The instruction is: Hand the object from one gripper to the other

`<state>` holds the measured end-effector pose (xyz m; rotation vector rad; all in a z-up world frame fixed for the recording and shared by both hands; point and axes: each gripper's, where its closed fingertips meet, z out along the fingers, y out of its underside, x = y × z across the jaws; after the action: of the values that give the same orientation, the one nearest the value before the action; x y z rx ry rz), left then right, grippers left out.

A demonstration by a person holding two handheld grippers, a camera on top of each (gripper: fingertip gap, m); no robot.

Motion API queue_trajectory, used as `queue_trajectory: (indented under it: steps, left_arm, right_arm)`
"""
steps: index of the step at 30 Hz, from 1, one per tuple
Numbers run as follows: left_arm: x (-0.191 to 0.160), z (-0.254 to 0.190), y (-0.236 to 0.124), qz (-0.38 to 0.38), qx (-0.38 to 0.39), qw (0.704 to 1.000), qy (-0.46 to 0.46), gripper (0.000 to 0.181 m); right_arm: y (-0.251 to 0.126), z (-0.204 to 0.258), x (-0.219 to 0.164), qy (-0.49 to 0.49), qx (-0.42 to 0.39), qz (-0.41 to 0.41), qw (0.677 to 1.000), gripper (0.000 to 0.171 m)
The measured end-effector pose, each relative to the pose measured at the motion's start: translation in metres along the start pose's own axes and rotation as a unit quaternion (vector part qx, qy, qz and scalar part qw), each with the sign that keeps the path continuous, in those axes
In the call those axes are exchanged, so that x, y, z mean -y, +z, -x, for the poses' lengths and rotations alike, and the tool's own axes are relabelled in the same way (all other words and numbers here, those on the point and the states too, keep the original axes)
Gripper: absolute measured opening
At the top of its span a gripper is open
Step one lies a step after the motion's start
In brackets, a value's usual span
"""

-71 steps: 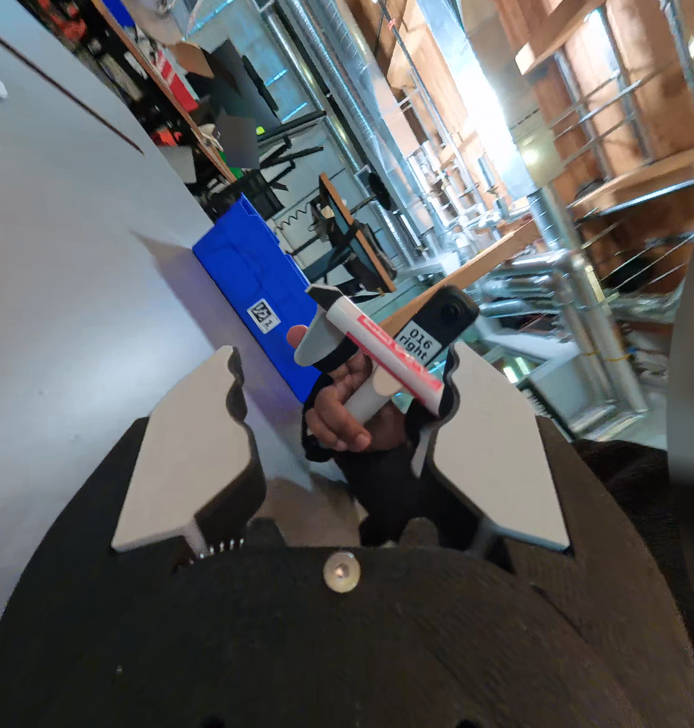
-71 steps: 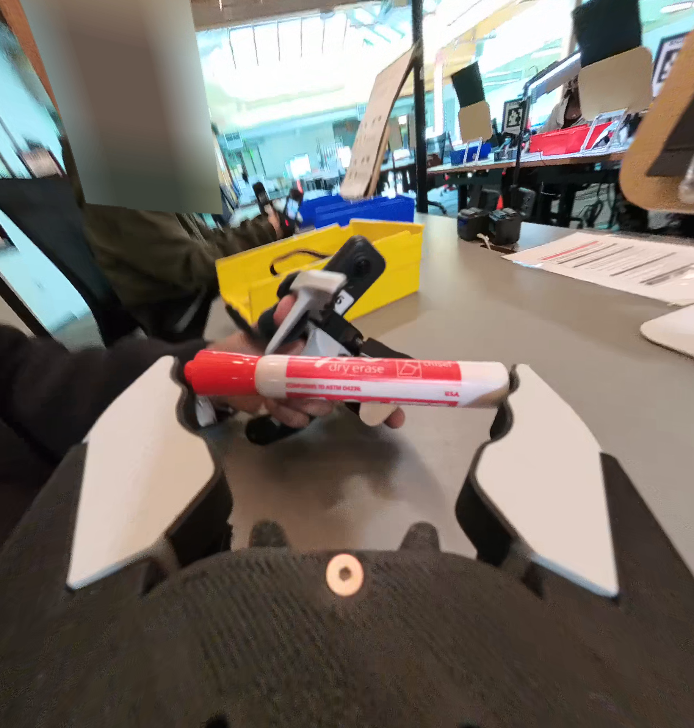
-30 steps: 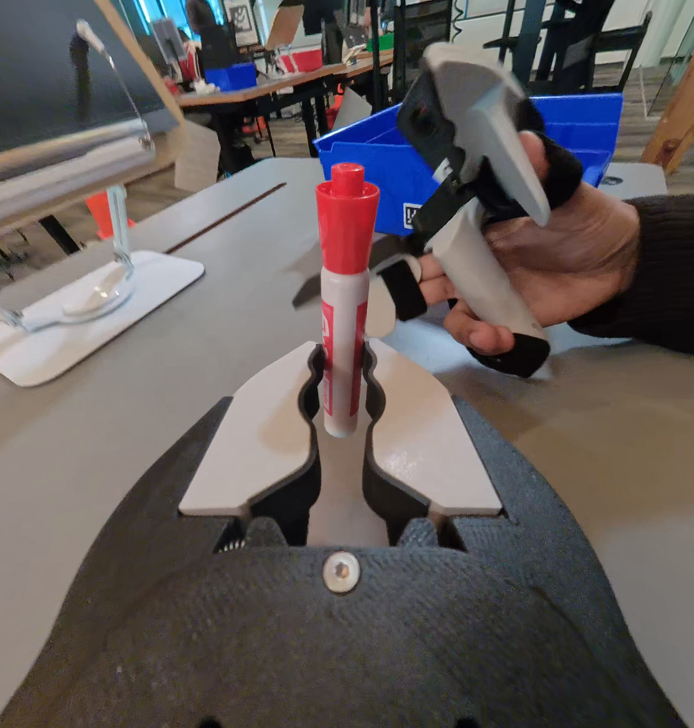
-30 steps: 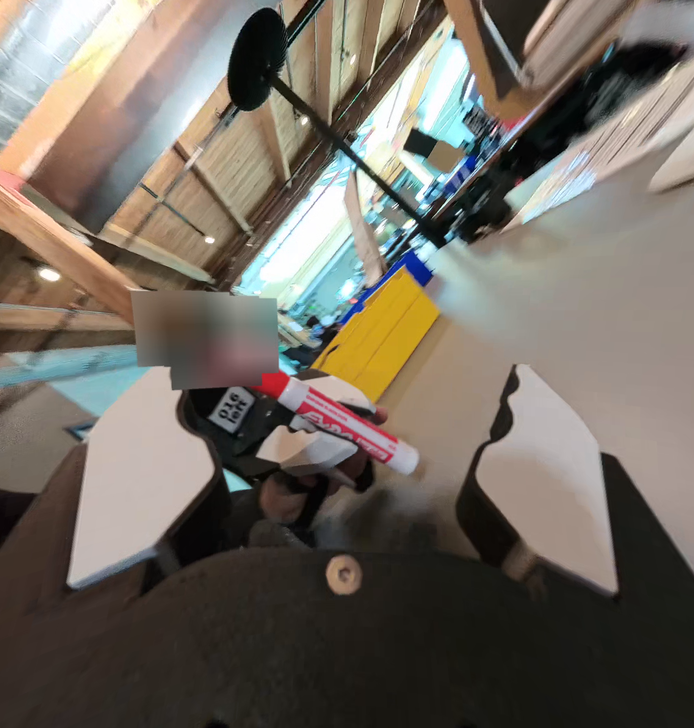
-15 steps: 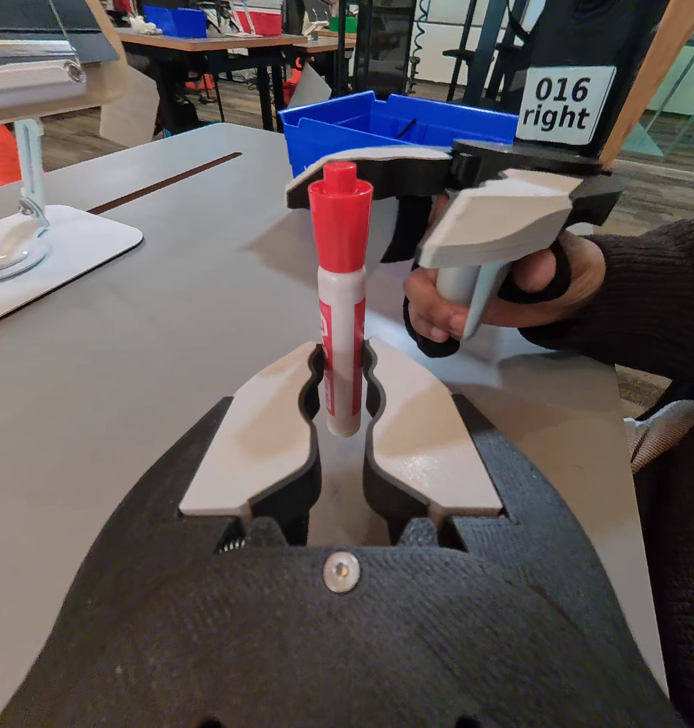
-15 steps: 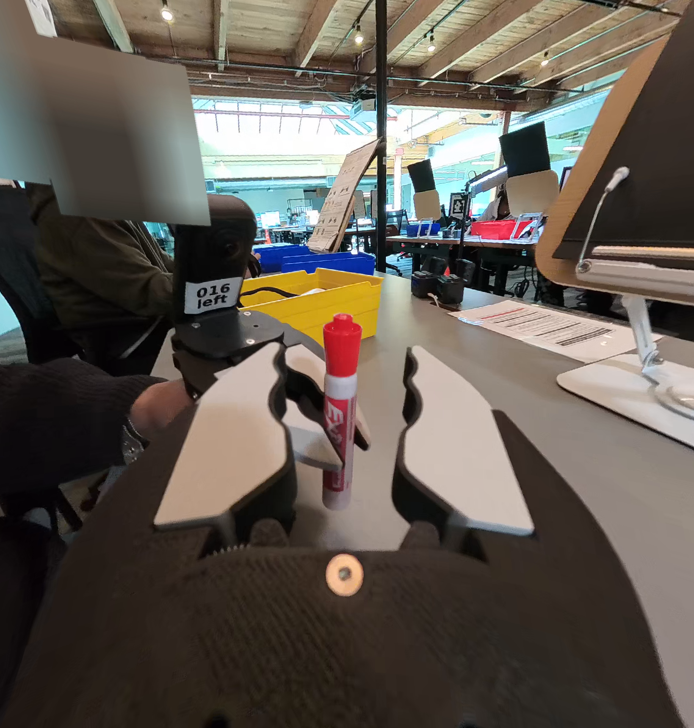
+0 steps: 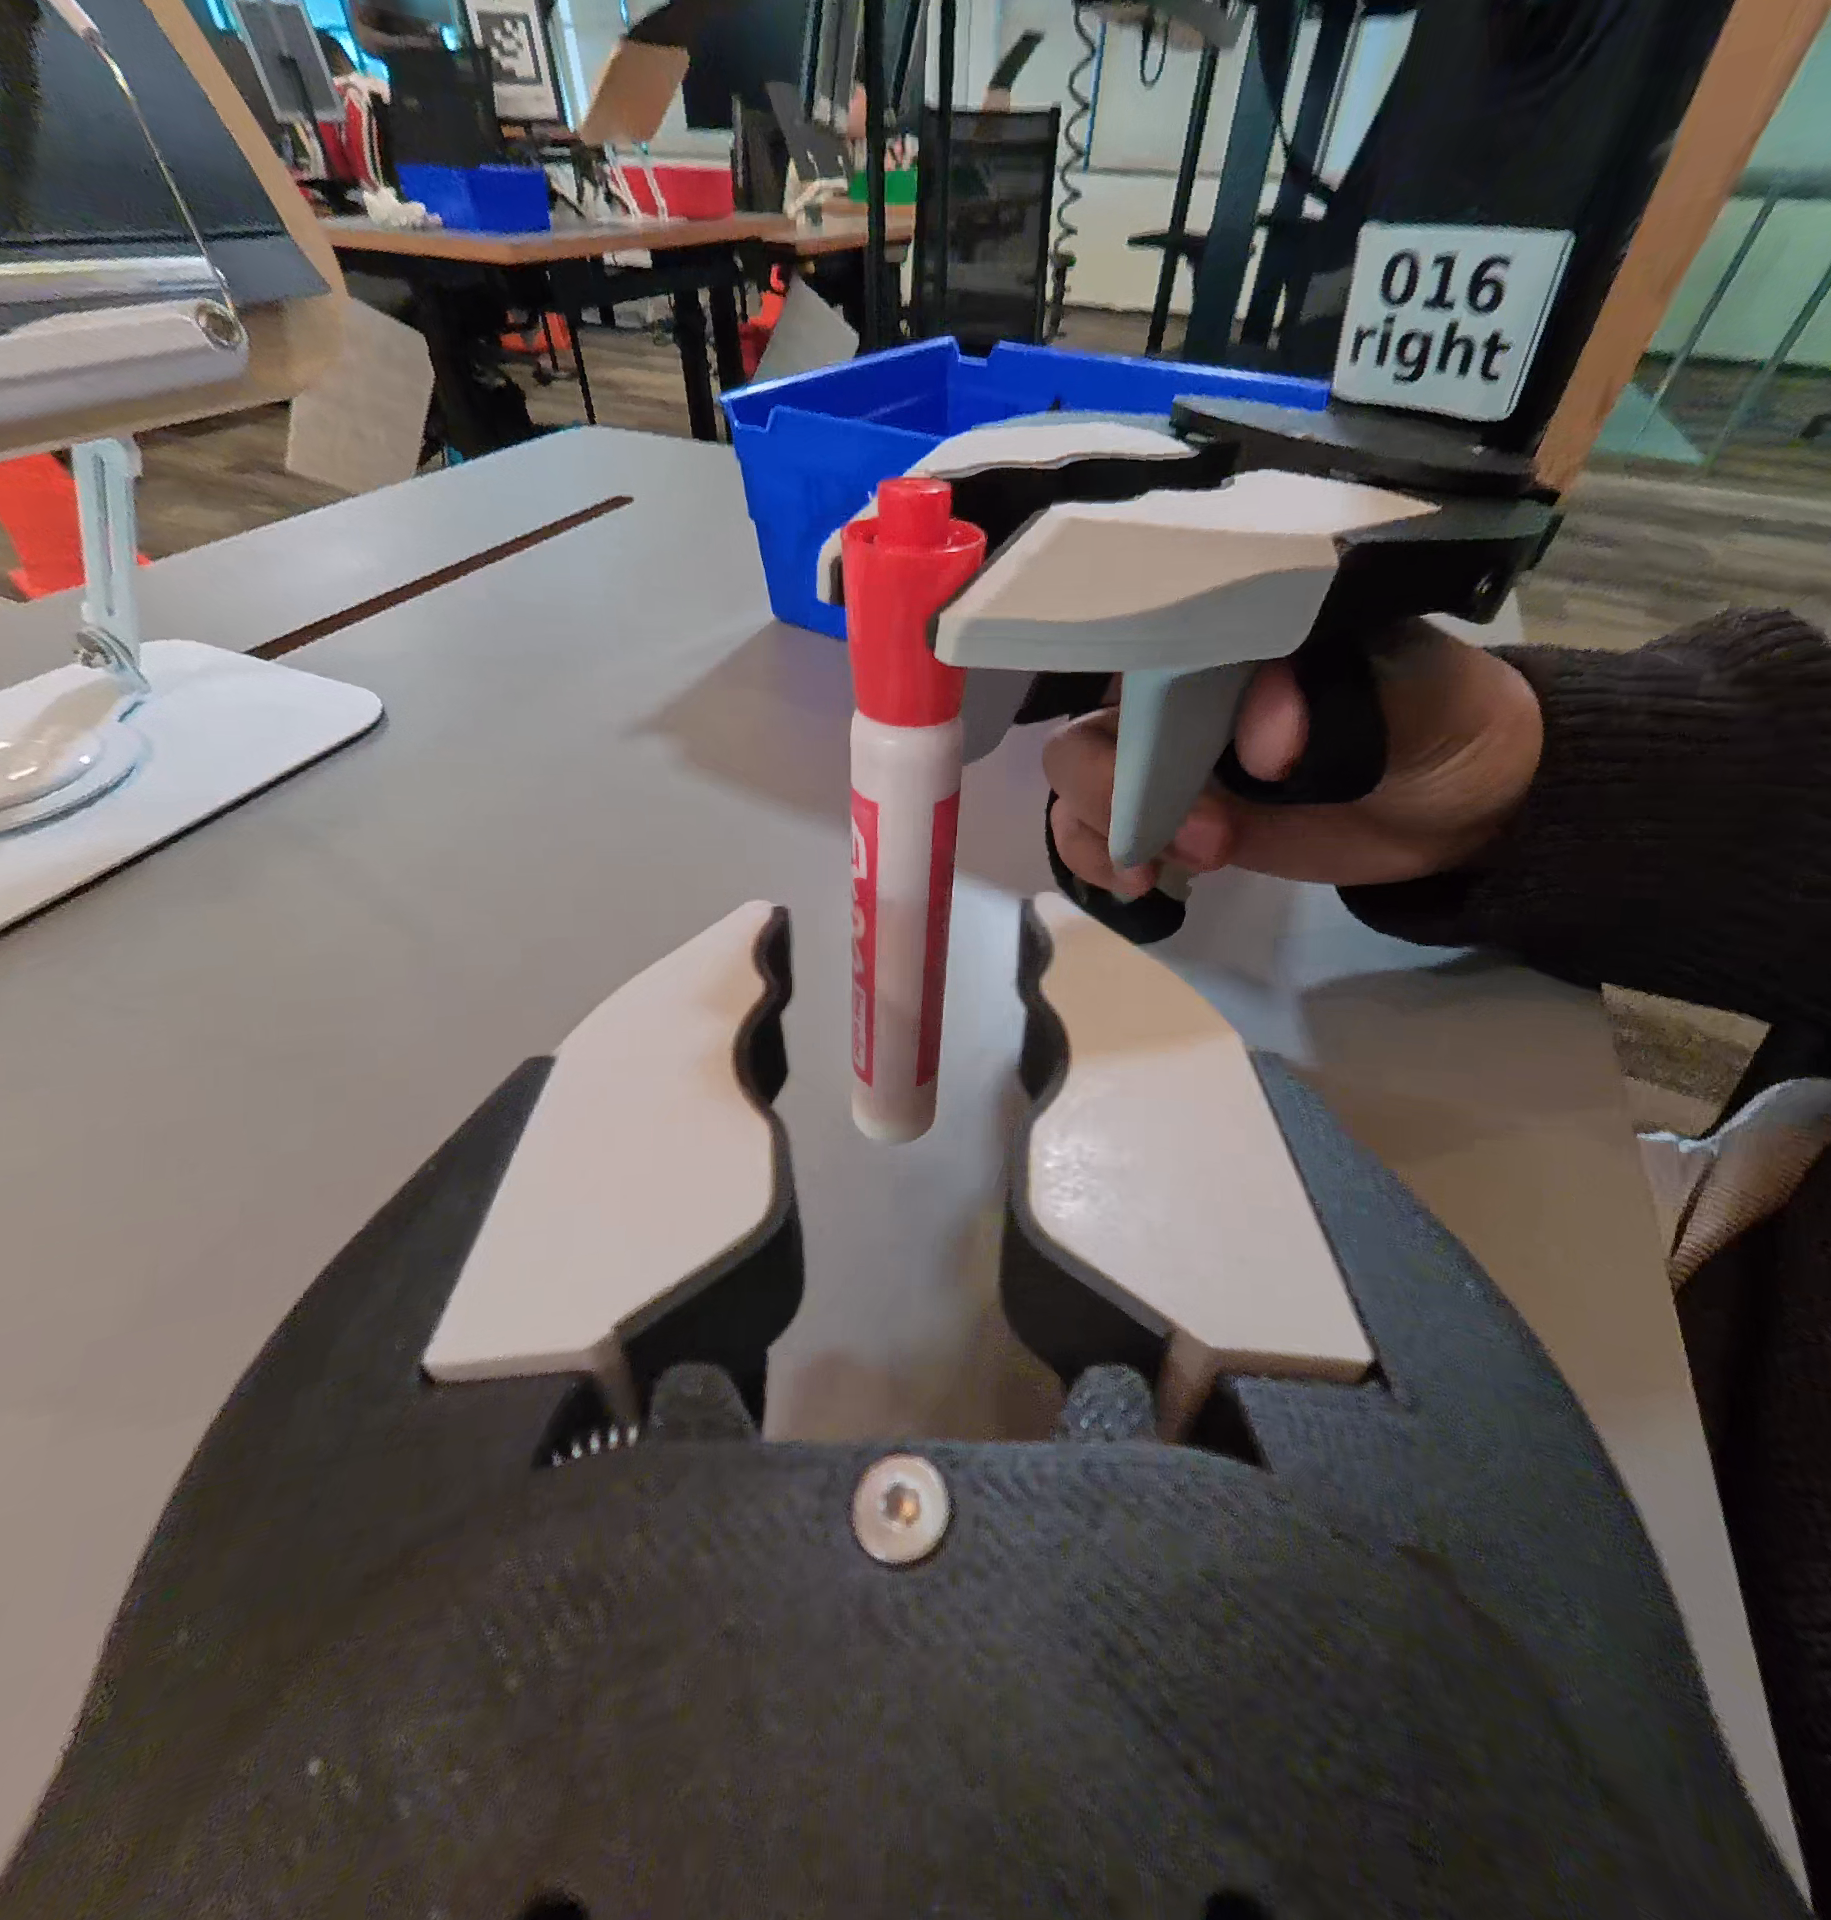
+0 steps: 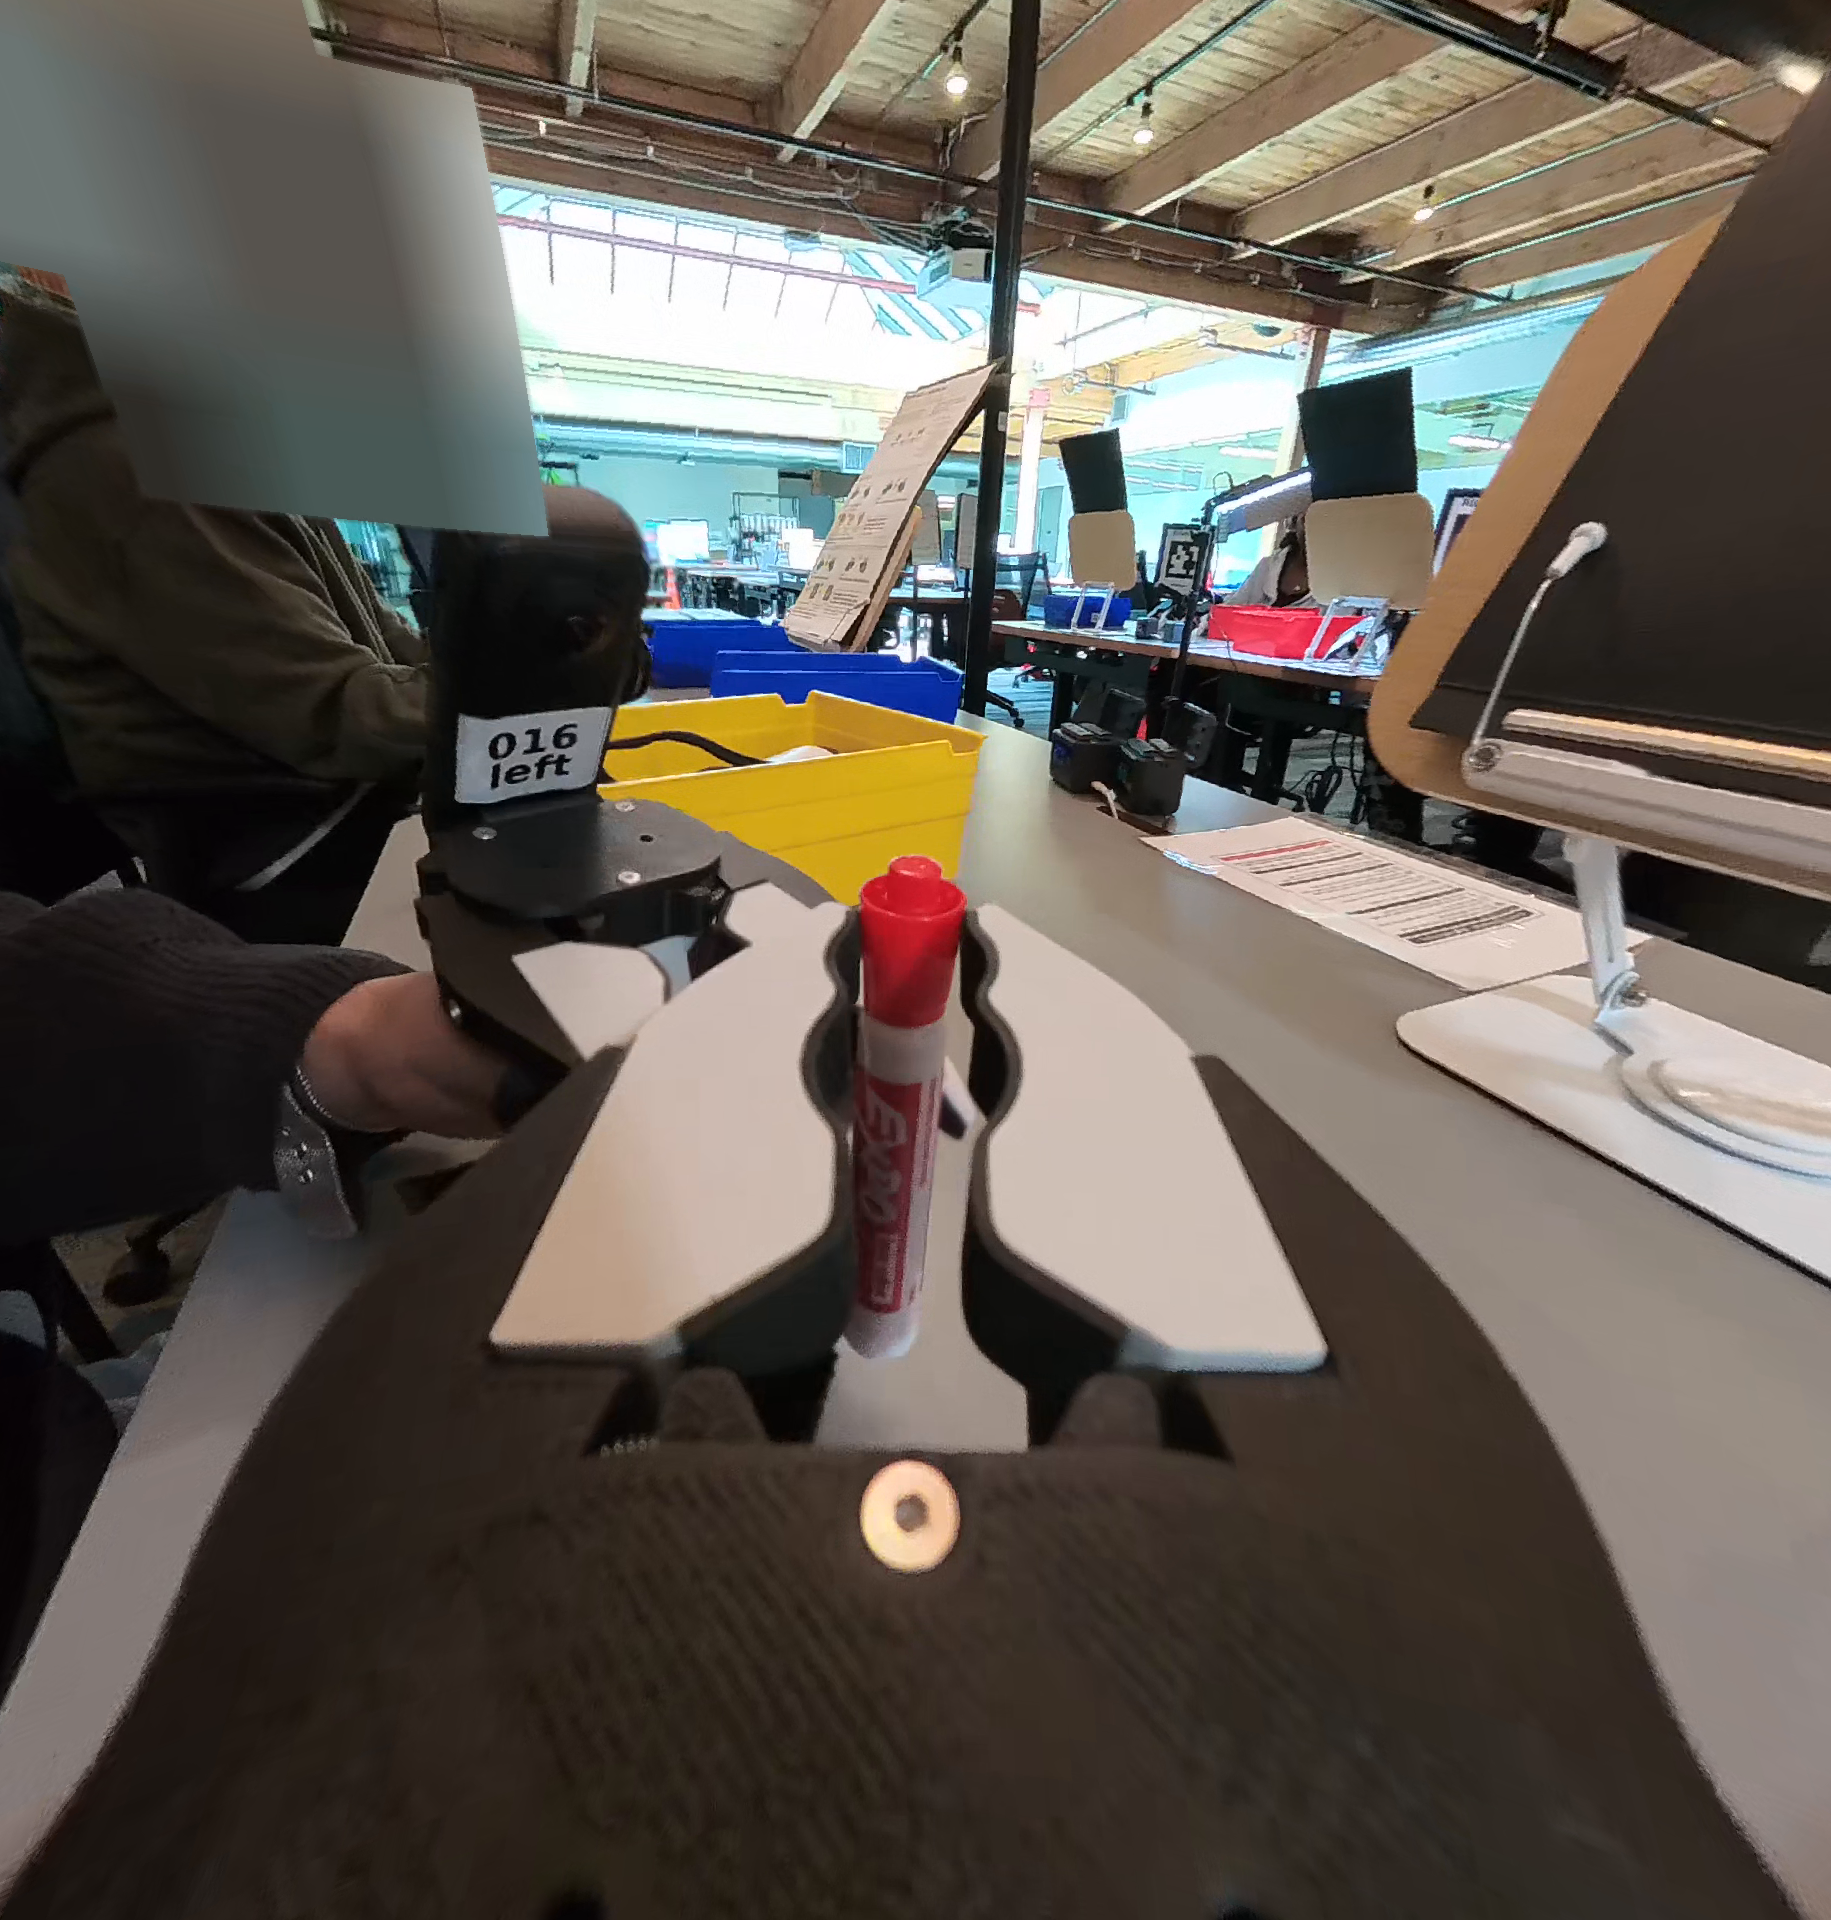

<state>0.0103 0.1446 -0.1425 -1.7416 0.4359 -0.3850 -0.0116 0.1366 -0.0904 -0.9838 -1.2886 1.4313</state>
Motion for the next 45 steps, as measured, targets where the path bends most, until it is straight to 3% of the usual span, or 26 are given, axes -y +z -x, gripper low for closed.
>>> queue_trajectory:
  steps: [6, 11, 15, 23, 24, 26, 32, 33, 37, 41, 45]
  left_arm:
    - [0.008, -0.007, 0.001, -0.035, -0.043, 0.997, -0.062, 0.078]
    - [0.000, -0.034, 0.004, -0.007, -0.178, 0.966, -0.185, 0.087]
    - [-0.012, -0.050, 0.007, 0.037, -0.199, 0.968, -0.145, 0.080]
    - [-0.008, -0.045, 0.003, 0.029, -0.193, 0.970, -0.148, 0.053]
    - [-0.007, -0.042, 0.002, 0.027, -0.186, 0.971, -0.147, 0.048]
    - [-0.010, -0.040, 0.001, 0.036, -0.182, 0.973, -0.139, 0.020]
    - [-0.014, -0.039, 0.003, 0.052, -0.171, 0.976, -0.122, 0.020]
    - [-0.014, -0.037, 0.003, 0.051, -0.165, 0.977, -0.121, 0.020]
    - [-0.013, -0.031, 0.002, 0.045, -0.156, 0.977, -0.138, 0.020]
    - [-0.008, -0.015, -0.001, 0.021, -0.132, 0.975, -0.177, 0.020]
    - [0.000, -0.007, -0.007, -0.014, -0.149, 0.959, -0.242, 0.020]
  right_arm:
    - [-0.010, -0.011, 0.014, 0.098, 0.014, -0.049, 0.994, 0.019]
    - [-0.024, -0.016, 0.035, 0.212, 0.066, -0.118, 0.968, 0.019]
    - [-0.036, -0.026, 0.045, 0.262, 0.085, -0.152, 0.949, 0.019]
    - [-0.029, -0.019, 0.032, 0.209, 0.079, -0.086, 0.971, 0.019]
    - [-0.027, -0.017, 0.030, 0.206, 0.082, -0.080, 0.972, 0.019]
    - [-0.025, -0.014, 0.028, 0.203, 0.086, -0.072, 0.973, 0.019]
    - [-0.023, -0.015, 0.024, 0.207, 0.081, -0.063, 0.973, 0.019]
    - [-0.023, -0.017, 0.025, 0.208, 0.074, -0.069, 0.973, 0.028]
    - [-0.025, -0.037, 0.035, 0.215, 0.013, -0.124, 0.969, 0.101]
    - [-0.028, -0.046, 0.034, 0.091, -0.071, -0.099, 0.988, 0.111]
    - [-0.018, -0.034, 0.023, -0.085, -0.105, -0.036, 0.990, 0.108]
